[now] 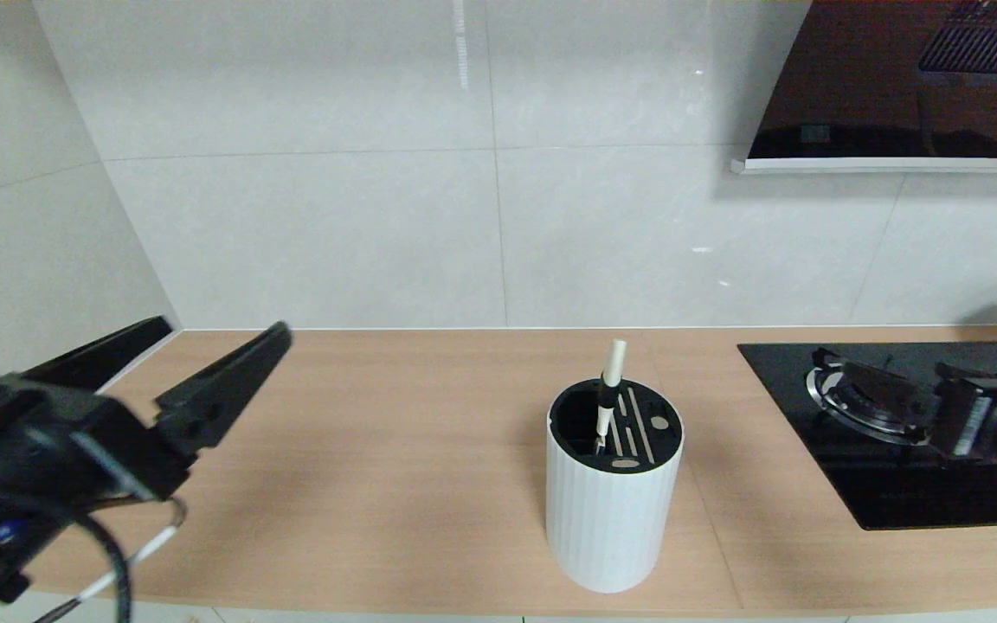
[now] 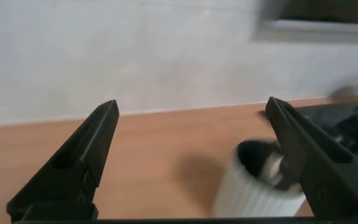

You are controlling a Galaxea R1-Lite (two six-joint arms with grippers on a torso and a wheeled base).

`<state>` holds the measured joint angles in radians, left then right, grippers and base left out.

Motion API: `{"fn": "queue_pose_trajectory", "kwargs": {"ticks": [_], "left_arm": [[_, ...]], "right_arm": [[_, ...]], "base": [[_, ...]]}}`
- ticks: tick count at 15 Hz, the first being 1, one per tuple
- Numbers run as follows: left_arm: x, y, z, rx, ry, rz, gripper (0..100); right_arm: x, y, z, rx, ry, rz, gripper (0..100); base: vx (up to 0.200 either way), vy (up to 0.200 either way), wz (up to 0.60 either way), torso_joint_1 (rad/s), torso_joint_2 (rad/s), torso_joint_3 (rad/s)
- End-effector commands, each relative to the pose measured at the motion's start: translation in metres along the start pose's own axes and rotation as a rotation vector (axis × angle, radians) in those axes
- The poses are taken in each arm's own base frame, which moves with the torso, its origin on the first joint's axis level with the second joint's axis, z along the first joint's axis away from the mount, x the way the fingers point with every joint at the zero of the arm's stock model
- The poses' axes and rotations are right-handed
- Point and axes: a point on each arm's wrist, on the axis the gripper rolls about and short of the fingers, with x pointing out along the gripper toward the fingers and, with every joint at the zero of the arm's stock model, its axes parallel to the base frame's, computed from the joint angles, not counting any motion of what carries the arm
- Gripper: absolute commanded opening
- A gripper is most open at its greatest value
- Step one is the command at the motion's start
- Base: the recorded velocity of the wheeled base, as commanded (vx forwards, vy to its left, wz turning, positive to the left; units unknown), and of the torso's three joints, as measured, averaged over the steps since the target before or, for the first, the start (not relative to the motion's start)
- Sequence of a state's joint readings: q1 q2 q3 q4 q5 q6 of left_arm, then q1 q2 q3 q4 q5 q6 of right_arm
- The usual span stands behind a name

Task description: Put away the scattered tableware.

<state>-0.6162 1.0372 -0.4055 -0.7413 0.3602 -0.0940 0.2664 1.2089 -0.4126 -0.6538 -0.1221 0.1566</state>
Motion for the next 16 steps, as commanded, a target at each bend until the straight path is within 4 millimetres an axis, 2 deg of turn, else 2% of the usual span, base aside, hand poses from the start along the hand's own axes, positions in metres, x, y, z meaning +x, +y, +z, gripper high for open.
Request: {"fn": "queue_pose_trajectory", "kwargs": {"ticks": [1,2,6,7,8,10,13,15,16], "left_arm": [[-0.090,0.041,-0.008,0.004,-0.053,0.132,100],[-0.116,0.047,-0.014,0.010,-0.050,0.163,100],[-0.178,0.053,-0.041,0.034,-0.110,0.237,100],[-0.187,0.054,-0.046,0.044,-0.119,0.249,100],[-0.189,0.055,-0.045,0.035,-0.129,0.300,100],[-0.189,0.056,-0.045,0.029,-0.136,0.352,100],[-0.190,0.056,-0.040,0.029,-0.141,0.402,100],[-0.183,0.048,-0.012,0.056,-0.134,0.495,100],[-0.182,0.047,-0.005,0.070,-0.120,0.505,100]], "right_arm": [[-0.079,-0.028,-0.022,0.023,-0.162,-0.079,100],[-0.104,-0.030,-0.028,0.020,-0.224,-0.085,100],[-0.175,-0.025,-0.054,-0.038,-0.262,-0.085,100],[-0.190,-0.024,-0.061,-0.068,-0.257,-0.069,100],[-0.203,-0.022,-0.069,-0.110,-0.252,-0.042,100],[-0.214,-0.021,-0.080,-0.160,-0.265,-0.059,100],[-0.213,-0.022,-0.086,-0.158,-0.259,-0.096,100],[-0.212,-0.023,-0.088,-0.179,-0.232,-0.100,100],[-0.212,-0.023,-0.089,-0.183,-0.228,-0.099,100]], "base": [[0.000,0.000,0.00,0.000,0.00,0.000],[0.000,0.000,0.00,0.000,0.00,0.000],[0.000,0.000,0.00,0.000,0.00,0.000],[0.000,0.000,0.00,0.000,0.00,0.000],[0.000,0.000,0.00,0.000,0.00,0.000],[0.000,0.000,0.00,0.000,0.00,0.000],[0.000,0.000,0.00,0.000,0.00,0.000],[0.000,0.000,0.00,0.000,0.00,0.000],[0.000,0.000,0.00,0.000,0.00,0.000]]}}
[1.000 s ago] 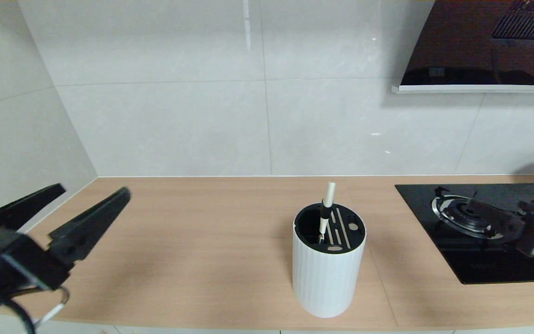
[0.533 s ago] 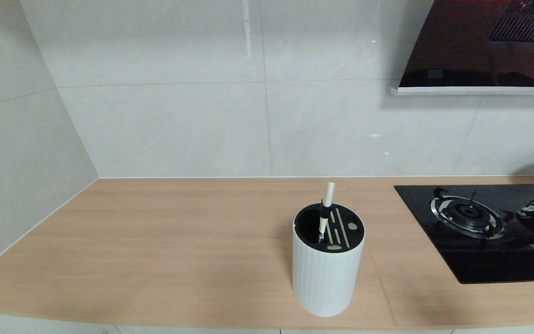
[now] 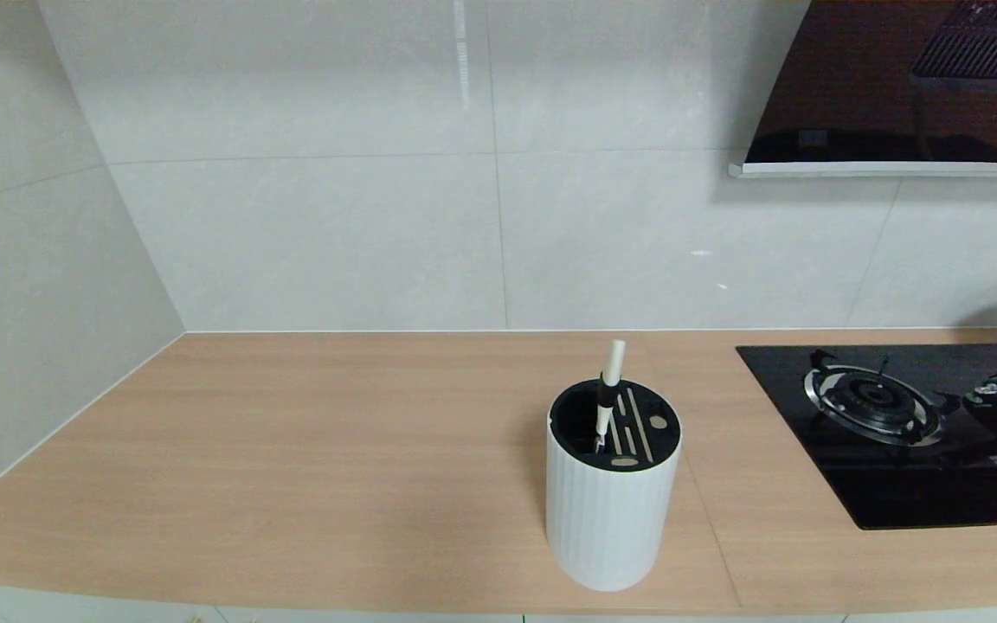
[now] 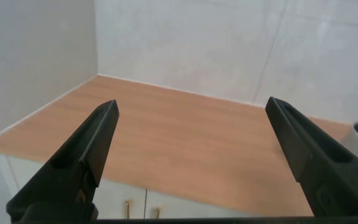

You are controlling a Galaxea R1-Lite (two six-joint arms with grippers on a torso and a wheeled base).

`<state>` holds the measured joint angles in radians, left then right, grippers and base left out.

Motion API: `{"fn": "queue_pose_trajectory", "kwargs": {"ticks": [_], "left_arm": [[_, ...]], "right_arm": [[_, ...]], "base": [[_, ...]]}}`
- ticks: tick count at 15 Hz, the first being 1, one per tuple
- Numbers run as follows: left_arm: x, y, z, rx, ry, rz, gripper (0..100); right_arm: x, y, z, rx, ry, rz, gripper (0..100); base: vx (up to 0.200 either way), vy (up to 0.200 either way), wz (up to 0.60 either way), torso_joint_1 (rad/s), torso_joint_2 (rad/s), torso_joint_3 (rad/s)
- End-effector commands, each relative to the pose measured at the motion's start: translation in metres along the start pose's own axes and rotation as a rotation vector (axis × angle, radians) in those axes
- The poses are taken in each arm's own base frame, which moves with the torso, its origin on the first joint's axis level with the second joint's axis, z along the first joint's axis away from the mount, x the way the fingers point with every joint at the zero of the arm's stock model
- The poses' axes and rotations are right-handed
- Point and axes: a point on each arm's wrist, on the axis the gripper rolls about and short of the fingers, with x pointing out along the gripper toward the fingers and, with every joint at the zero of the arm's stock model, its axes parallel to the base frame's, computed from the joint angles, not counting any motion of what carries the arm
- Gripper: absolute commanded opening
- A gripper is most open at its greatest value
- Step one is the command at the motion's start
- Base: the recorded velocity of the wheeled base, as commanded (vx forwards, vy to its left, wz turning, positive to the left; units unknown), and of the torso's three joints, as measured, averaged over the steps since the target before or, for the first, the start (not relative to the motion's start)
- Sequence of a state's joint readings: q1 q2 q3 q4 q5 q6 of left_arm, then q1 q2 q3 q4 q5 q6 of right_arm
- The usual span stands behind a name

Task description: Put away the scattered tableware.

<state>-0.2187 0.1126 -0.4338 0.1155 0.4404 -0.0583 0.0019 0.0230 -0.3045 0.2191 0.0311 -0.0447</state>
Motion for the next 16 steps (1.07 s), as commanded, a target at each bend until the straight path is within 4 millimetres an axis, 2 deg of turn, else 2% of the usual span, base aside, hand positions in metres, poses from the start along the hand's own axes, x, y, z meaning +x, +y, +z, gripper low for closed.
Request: {"fn": "queue_pose_trajectory", "kwargs": {"ticks": [1,2,4,5,6,8,10,13,14,16], "left_arm": [[0.007,-0.007,0.016,0.052,0.031,0.054,100],[-0.004,-0.006,0.004,0.082,0.009,0.114,100],[-0.014,-0.006,-0.037,0.116,0.014,0.195,100],[-0.011,-0.006,-0.045,0.122,0.042,0.192,100],[-0.003,-0.005,-0.068,0.126,0.092,0.194,100],[0.005,-0.006,-0.096,0.122,0.116,0.122,100],[0.007,-0.007,-0.106,0.101,0.138,0.071,100],[0.007,-0.010,-0.108,0.088,0.158,-0.067,100],[0.006,-0.011,-0.110,0.127,0.187,-0.159,100],[0.006,-0.012,-0.111,0.175,0.196,-0.202,100]], "right_arm": [[-0.001,0.000,-0.004,-0.003,-0.006,-0.004,100],[0.003,0.000,-0.013,0.004,0.016,-0.003,100],[0.010,0.001,-0.027,0.001,0.043,-0.003,100],[0.011,0.001,-0.029,0.000,0.035,-0.007,100],[0.015,0.001,-0.034,-0.001,0.014,-0.014,100],[0.023,0.001,-0.050,-0.001,0.011,-0.023,100],[0.024,0.001,-0.053,0.000,-0.006,-0.024,100],[0.025,0.001,-0.056,-0.015,0.022,-0.018,100],[0.024,0.002,-0.060,-0.023,0.061,-0.005,100],[0.024,0.002,-0.058,-0.021,0.043,0.009,100]], "base": [[0.000,0.000,0.00,0.000,0.00,0.000],[0.000,0.000,0.00,0.000,0.00,0.000],[0.000,0.000,0.00,0.000,0.00,0.000],[0.000,0.000,0.00,0.000,0.00,0.000],[0.000,0.000,0.00,0.000,0.00,0.000],[0.000,0.000,0.00,0.000,0.00,0.000],[0.000,0.000,0.00,0.000,0.00,0.000],[0.000,0.000,0.00,0.000,0.00,0.000],[0.000,0.000,0.00,0.000,0.00,0.000],[0.000,0.000,0.00,0.000,0.00,0.000]]}}
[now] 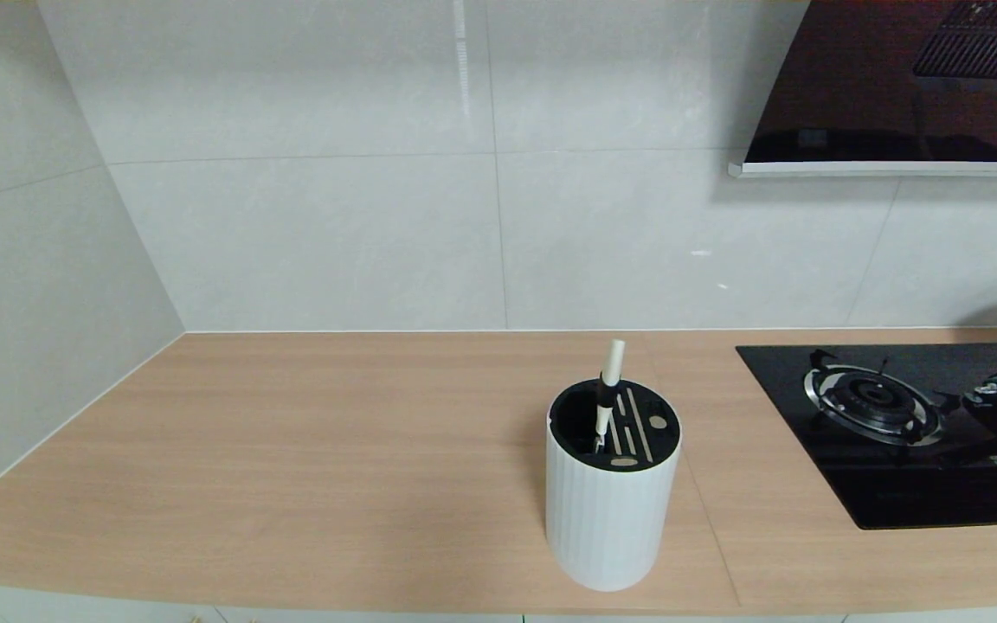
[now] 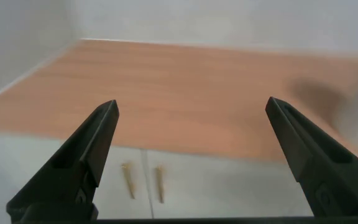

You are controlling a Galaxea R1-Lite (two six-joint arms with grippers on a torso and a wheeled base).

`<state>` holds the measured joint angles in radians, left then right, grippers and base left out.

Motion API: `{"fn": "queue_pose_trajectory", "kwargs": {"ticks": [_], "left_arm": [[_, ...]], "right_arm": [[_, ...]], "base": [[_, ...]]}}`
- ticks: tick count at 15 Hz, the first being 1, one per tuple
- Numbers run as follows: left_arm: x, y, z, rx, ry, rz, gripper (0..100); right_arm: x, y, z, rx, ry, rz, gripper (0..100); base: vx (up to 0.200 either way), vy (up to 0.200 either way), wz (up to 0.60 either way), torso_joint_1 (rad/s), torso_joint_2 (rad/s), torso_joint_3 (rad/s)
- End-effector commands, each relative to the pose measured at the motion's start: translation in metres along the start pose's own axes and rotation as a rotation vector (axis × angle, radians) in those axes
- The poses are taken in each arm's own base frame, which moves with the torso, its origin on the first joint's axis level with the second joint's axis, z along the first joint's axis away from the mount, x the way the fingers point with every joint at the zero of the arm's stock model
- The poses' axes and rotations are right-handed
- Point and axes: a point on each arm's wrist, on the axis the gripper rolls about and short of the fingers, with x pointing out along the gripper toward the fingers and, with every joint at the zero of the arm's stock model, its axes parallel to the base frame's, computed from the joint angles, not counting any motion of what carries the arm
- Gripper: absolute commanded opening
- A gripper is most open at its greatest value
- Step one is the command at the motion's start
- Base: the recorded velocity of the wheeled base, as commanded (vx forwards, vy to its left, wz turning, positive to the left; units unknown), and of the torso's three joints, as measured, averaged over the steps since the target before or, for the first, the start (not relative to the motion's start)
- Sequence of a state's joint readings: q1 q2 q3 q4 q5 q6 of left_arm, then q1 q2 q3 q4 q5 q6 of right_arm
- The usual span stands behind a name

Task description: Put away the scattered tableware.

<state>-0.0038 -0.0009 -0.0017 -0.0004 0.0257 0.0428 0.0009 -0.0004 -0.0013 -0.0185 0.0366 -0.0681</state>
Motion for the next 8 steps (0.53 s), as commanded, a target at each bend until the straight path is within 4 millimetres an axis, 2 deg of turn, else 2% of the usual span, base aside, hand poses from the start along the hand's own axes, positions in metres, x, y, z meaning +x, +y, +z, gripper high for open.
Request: {"fn": "queue_pose_trajectory", "kwargs": {"ticks": [1,8], "left_arm": [[0.0002,-0.0001,-0.0005,-0.006,0.003,-0.004,100],[0.0002,0.0000,-0.0003,-0.044,0.001,0.000,100]], "right_arm": [[0.0002,0.0000,-0.0002,0.001,0.002,0.003,100],[0.0002,0.0001,-0.0002,-0.001,0.002,0.003,100]], "base": [[0.000,0.000,0.00,0.000,0.00,0.000],[0.000,0.000,0.00,0.000,0.00,0.000]]}}
